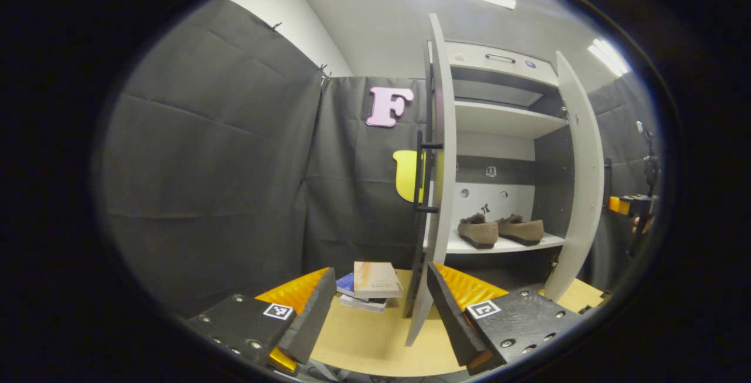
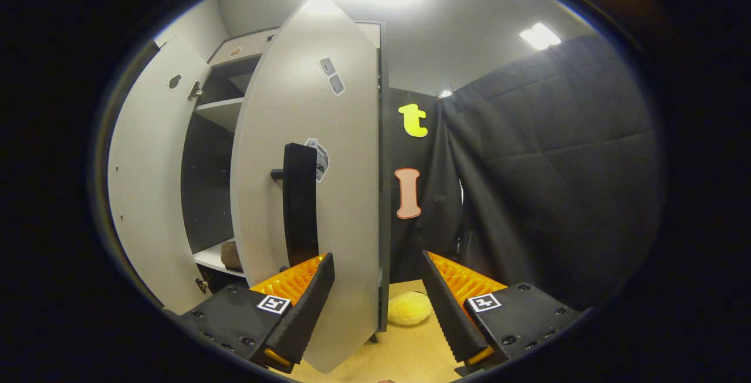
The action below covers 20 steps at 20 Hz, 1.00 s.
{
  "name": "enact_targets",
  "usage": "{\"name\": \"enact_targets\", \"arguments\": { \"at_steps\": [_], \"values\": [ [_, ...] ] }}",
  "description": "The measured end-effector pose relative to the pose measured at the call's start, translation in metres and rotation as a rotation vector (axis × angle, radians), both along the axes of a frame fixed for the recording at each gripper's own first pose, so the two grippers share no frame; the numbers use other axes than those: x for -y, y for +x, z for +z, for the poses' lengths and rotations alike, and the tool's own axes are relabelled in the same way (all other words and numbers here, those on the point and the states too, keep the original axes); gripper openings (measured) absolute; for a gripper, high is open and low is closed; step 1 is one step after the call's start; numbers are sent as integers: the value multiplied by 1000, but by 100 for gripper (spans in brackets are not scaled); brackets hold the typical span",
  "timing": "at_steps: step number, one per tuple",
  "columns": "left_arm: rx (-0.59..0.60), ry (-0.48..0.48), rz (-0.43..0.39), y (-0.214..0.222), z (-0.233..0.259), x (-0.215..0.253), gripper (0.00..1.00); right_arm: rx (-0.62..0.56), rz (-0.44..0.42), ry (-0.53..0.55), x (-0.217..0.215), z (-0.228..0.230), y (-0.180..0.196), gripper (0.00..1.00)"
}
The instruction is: Grab one shoe with the right hand and put it into the shoe cabinet, grab the other shoe with the left hand and put it into the shoe cabinet; then close the right door with the right hand and the left door with the left hand.
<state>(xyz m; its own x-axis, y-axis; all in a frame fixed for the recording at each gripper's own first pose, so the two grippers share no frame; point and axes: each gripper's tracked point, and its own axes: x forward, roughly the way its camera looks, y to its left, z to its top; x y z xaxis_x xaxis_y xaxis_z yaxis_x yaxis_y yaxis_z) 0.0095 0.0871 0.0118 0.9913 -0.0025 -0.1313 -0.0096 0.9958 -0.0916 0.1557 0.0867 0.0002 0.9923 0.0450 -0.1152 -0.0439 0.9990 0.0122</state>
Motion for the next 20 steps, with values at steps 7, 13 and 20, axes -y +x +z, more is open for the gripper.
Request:
{"name": "enact_targets", "arguments": {
  "at_steps": [7, 13, 20],
  "values": [
    [3, 7, 26, 2, -8, 7, 90, 1, 84, -37, -31, -2, 5, 96],
    [8, 8, 20, 31, -4, 11, 90, -9, 100, -38, -23, -12, -10, 96],
    [51, 28, 77, 85, 24, -16, 84, -34, 79, -35, 8, -29, -42, 96]
  ]
}}
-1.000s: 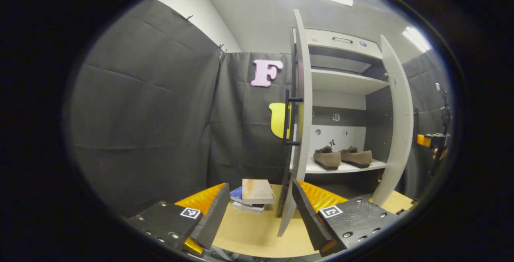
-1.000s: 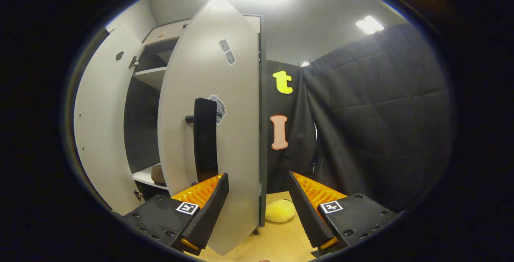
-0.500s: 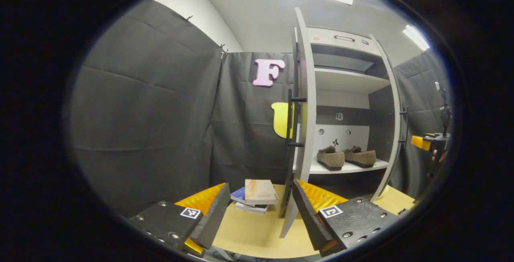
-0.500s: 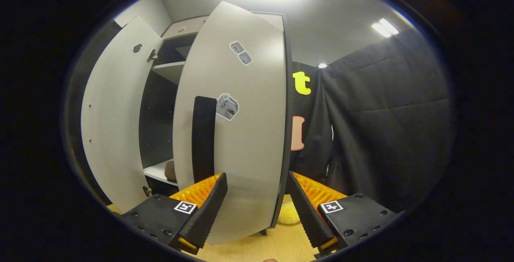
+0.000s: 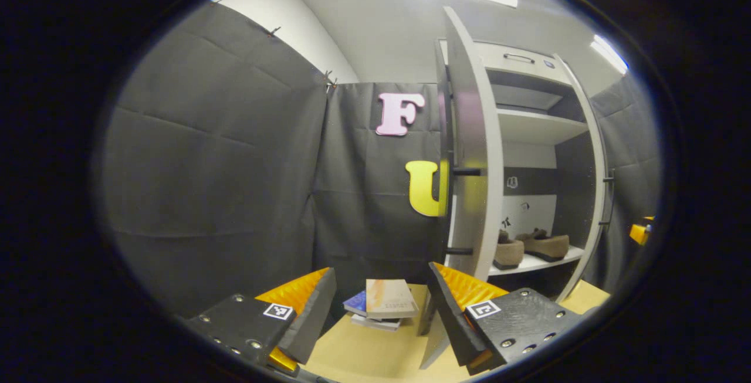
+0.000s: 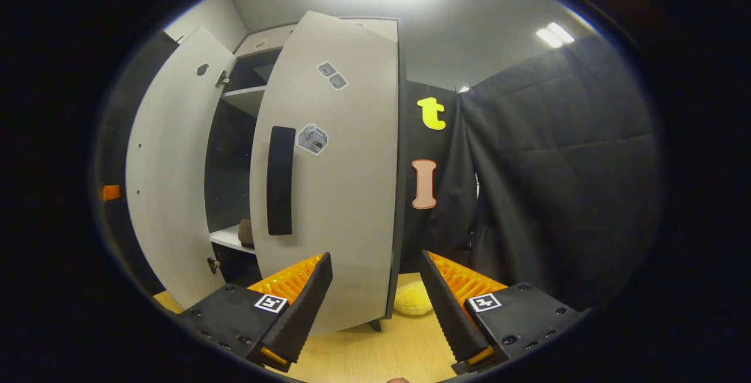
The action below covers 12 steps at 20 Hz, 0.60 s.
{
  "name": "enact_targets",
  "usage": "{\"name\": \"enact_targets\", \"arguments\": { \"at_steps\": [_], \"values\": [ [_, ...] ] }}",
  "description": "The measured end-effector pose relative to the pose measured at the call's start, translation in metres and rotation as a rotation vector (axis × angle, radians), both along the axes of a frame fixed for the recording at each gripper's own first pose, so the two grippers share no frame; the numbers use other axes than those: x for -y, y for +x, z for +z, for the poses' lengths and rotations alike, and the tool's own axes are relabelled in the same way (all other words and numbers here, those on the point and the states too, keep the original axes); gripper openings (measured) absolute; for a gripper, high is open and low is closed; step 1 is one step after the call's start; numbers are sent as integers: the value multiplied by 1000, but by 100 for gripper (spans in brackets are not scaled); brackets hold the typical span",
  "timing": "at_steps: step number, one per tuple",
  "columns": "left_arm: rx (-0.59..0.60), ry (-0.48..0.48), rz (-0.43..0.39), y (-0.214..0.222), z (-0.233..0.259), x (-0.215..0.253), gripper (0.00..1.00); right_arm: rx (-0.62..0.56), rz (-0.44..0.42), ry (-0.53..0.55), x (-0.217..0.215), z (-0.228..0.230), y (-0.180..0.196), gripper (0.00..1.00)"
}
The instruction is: Grab one shoe with the right hand and put it into the shoe cabinet, grab the other shoe with the left hand and put it into the shoe cabinet; then close the right door with the right hand and the left door with the left hand.
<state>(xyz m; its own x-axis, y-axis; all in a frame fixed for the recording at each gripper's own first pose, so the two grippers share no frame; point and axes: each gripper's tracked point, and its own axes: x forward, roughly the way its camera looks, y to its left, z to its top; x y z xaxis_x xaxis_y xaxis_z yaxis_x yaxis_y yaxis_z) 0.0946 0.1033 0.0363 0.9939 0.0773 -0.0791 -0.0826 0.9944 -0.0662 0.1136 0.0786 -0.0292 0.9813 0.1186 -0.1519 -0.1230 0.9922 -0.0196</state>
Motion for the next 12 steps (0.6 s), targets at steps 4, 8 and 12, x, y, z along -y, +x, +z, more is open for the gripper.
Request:
{"name": "enact_targets", "arguments": {
  "at_steps": [4, 8, 12],
  "values": [
    [18, -4, 16, 29, 10, -11, 90, 1, 9, 9, 10, -2, -19, 96],
    [36, -5, 9, 55, 17, -8, 93, 4, -4, -31, 23, -3, -31, 96],
    [44, 10, -6, 66, 22, 5, 90, -4, -13, -40, 33, -6, -38, 93]
  ]
}}
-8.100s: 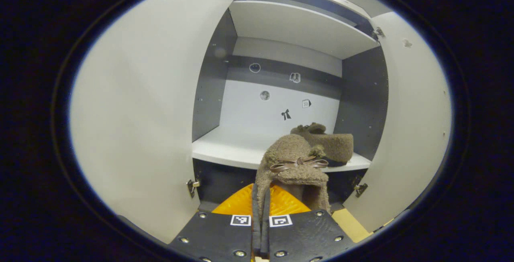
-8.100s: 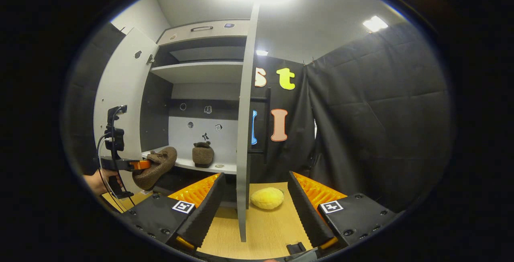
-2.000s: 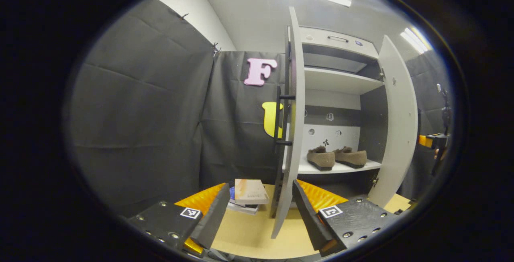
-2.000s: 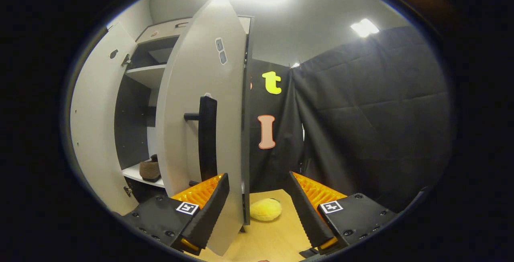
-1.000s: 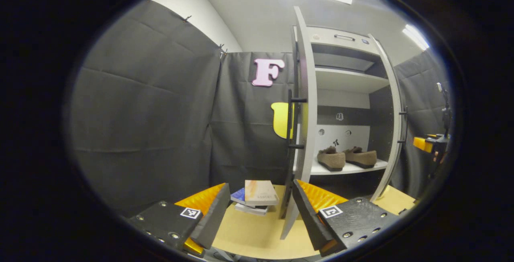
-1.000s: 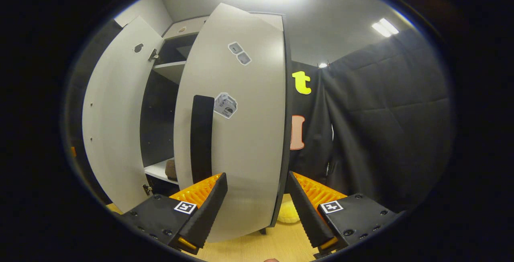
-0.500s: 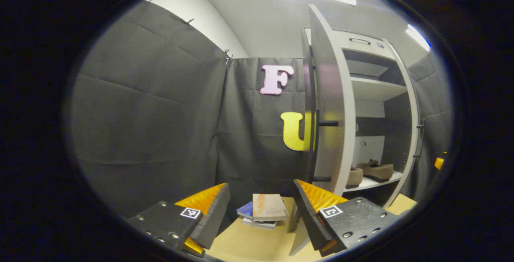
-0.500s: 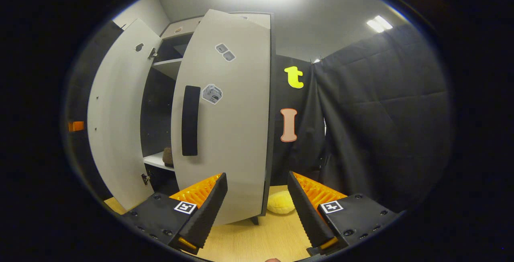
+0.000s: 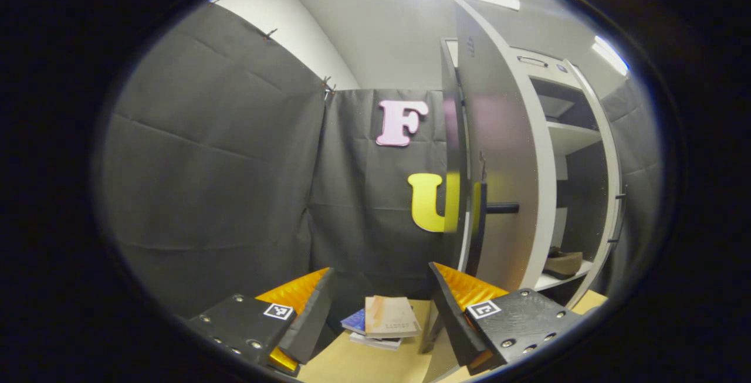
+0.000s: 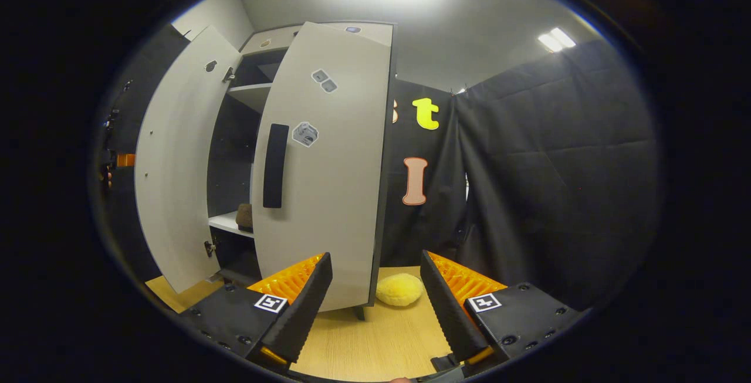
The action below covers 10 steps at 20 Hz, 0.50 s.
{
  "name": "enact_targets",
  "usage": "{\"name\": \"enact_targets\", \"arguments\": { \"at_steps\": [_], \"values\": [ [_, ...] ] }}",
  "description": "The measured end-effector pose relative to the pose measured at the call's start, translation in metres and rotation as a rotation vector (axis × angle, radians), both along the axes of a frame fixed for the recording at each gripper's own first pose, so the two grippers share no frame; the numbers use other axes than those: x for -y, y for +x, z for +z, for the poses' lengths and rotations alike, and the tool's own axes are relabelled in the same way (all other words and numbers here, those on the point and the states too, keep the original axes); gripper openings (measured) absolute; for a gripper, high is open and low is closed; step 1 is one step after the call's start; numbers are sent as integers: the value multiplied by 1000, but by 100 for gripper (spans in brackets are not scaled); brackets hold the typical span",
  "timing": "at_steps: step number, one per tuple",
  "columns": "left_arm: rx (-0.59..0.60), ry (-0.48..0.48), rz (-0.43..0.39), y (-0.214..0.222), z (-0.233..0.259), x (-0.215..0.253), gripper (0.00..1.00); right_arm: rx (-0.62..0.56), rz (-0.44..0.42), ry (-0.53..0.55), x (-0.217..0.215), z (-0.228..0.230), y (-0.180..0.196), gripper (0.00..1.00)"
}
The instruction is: Grab one shoe with the right hand and put it into the shoe cabinet, grab the other shoe with the left hand and put it into the shoe cabinet; then close the right door with the right hand and the left door with the left hand.
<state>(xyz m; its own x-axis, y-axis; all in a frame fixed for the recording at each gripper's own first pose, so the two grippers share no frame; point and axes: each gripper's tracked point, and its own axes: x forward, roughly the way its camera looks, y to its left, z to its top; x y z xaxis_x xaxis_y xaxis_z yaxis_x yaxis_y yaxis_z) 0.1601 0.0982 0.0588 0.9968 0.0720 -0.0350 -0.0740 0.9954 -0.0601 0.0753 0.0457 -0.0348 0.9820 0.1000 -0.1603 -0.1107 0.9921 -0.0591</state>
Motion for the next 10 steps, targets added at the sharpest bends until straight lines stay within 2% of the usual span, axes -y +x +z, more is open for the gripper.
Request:
{"name": "enact_targets", "arguments": {
  "at_steps": [2, 3, 4, 5, 10],
  "values": [
    [8, 24, -9, 2, 1, 3, 90, 1, -8, 0, 7, -1, -5, 96],
    [5, 18, -12, -1, 1, 4, 90, 1, -9, 3, 9, -1, -6, 93],
    [1, 9, -17, -1, 0, 3, 96, 0, -7, 7, 9, -2, -6, 96],
    [0, 0, -25, -1, 0, 4, 89, -3, -6, 10, 11, -4, -8, 96],
    [12, 1, -96, -1, 1, 15, 89, -9, 3, 25, 10, -6, -10, 96]
  ]
}}
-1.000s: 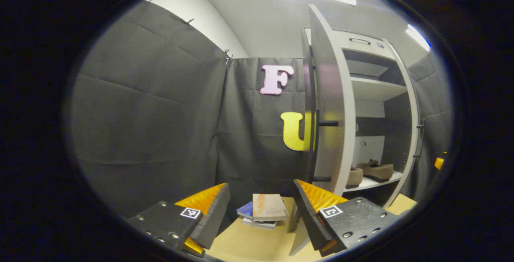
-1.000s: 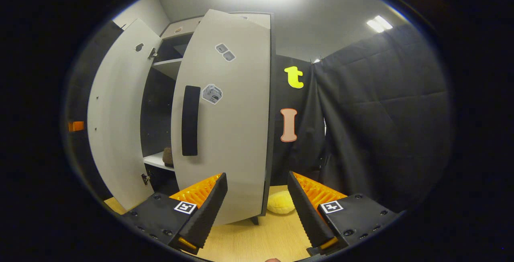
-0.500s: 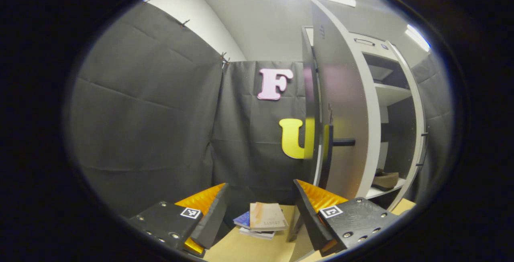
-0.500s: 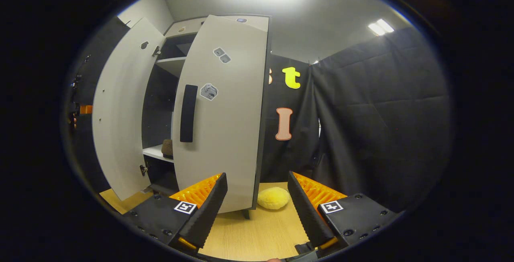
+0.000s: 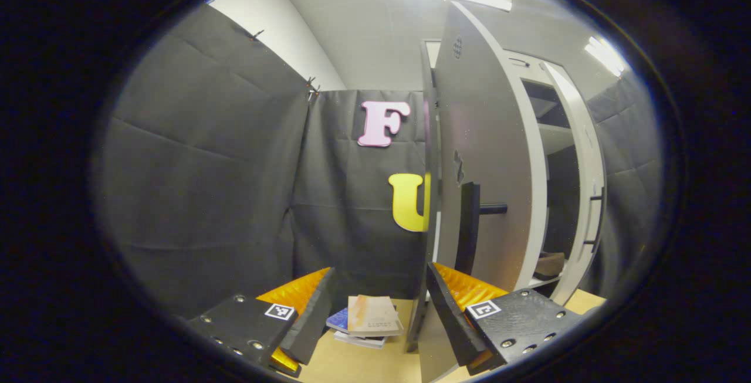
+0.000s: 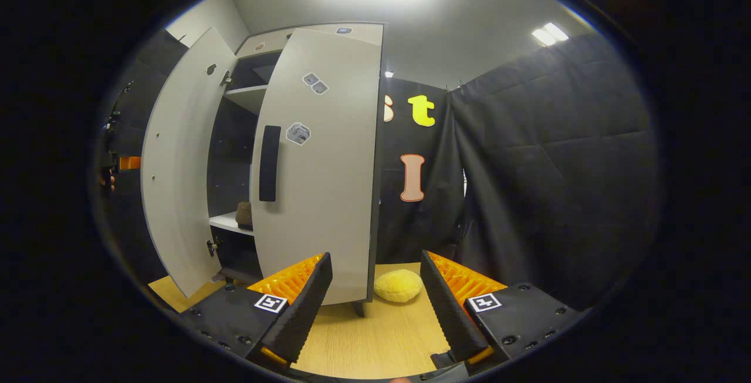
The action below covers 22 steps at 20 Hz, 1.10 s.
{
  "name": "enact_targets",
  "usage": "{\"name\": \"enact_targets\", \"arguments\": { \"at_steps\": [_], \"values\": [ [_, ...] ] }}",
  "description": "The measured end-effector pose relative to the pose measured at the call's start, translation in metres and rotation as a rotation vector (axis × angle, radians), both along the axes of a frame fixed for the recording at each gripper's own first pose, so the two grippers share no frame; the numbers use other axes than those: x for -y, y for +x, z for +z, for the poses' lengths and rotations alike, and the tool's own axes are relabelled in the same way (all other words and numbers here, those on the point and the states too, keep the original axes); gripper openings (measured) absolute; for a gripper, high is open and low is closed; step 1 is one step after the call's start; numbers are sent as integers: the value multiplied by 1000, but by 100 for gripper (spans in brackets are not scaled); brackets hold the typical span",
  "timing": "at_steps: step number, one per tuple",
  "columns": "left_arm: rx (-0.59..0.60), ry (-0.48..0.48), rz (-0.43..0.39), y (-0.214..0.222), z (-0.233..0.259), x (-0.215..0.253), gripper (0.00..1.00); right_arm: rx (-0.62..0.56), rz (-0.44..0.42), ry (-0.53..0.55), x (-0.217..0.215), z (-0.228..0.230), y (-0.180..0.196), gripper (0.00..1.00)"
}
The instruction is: Grab one shoe with the right hand and put it into the shoe cabinet, grab the other shoe with the left hand and put it into the shoe cabinet; then close the right door with the right hand and the left door with the left hand.
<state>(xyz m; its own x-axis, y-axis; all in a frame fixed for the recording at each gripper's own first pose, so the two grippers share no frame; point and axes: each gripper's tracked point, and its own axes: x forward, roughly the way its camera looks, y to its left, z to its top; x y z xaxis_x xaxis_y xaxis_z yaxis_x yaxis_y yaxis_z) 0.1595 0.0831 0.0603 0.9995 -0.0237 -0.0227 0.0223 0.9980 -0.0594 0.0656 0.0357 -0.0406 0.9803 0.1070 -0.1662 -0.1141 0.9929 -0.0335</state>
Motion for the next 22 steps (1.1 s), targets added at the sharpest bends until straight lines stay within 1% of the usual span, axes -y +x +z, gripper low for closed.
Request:
{"name": "enact_targets", "arguments": {
  "at_steps": [3, 8, 13, 14, 15, 16, 17, 18, 19, 20, 21, 22],
  "values": [
    [13, 8, -21, 1, 1, 1, 89, 4, 2, -7, 4, 2, -2, 95],
    [11, -7, -38, 3, -1, 6, 89, 0, -6, -15, 14, 2, -6, 96],
    [15, -17, -101, 10, -13, 23, 89, 2, -6, -24, 17, 3, -3, 96],
    [16, -21, -115, 11, -16, 28, 89, 2, -5, -27, 19, 3, -3, 93],
    [18, -26, -126, 12, -18, 31, 89, 2, -5, -29, 20, 4, -2, 96],
    [23, -27, -131, 14, -19, 34, 96, 2, -5, -31, 21, 3, -1, 96],
    [26, -26, -137, 16, -19, 37, 96, 1, -6, -33, 22, 3, -1, 96],
    [24, -26, -147, 19, -17, 44, 89, 1, -9, -36, 25, 2, 1, 96],
    [22, -32, -159, 24, -18, 56, 89, 2, -11, -37, 26, 2, 3, 96],
    [19, -41, -175, 29, -18, 69, 89, 1, -13, -35, 27, 2, 3, 93],
    [14, -46, -192, 34, -21, 83, 96, 0, -14, -33, 29, 2, 4, 93],
    [9, -47, -207, 37, -23, 95, 96, -1, -13, -28, 29, 0, 3, 93]
  ]
}}
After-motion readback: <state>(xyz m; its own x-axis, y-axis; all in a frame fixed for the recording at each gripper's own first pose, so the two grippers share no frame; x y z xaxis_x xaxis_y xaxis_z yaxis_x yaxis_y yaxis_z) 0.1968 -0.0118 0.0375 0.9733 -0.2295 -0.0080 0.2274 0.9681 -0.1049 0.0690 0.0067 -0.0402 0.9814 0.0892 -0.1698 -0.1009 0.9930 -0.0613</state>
